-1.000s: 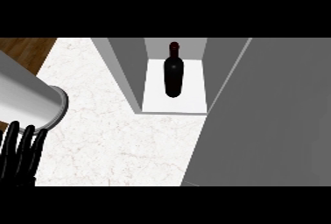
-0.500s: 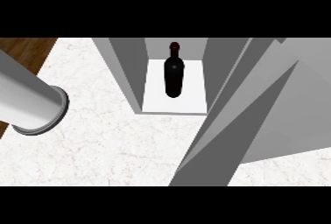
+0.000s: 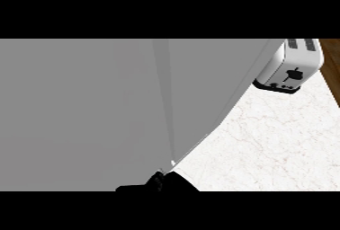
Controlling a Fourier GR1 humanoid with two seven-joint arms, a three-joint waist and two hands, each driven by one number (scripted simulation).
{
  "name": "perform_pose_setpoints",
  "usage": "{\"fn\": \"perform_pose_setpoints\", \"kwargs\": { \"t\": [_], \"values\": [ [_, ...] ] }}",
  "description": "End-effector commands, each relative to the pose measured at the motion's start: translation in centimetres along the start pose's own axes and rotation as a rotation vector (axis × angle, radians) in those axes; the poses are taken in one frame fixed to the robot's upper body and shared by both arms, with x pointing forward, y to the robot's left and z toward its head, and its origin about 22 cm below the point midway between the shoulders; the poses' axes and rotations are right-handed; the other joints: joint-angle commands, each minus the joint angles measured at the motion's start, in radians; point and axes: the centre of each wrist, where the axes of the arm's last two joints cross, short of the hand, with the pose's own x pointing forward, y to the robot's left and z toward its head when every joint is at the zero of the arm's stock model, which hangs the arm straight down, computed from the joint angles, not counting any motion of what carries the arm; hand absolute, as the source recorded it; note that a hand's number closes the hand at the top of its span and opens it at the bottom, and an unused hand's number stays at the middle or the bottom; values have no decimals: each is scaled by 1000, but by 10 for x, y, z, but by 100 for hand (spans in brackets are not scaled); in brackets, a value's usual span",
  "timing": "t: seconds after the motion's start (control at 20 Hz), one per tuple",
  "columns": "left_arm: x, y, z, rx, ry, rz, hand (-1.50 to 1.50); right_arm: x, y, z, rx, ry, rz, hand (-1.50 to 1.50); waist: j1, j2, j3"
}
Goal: Pick up the wine, place it into the cabinet and close the cabinet
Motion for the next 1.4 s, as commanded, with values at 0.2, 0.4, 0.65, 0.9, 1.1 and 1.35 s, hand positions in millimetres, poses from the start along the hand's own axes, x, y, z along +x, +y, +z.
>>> {"fn": "perform_pose_setpoints", "kwargs": {
  "t": [0.2,0.4,0.65,0.9,1.1,1.35],
  "values": [
    [11,20,-3,-20,17,10,-150,0,-11,-81,-105,5,77,150,4,4,0],
    [17,13,6,-6,16,-6,-150,5,-39,-101,-136,27,51,150,-7,2,1],
    [18,26,-18,-48,20,16,-150,-23,-67,-136,-192,26,103,150,-11,8,1],
    [6,3,-18,-52,81,31,-150,-41,-125,-130,-233,33,142,150,-26,8,2],
    [-3,-20,-34,-75,86,41,-150,-52,-117,-145,-216,57,155,150,-34,10,2],
    [0,-19,-43,-87,98,41,-150,-60,-145,-152,-249,69,179,150,-24,15,1]
  ]
}}
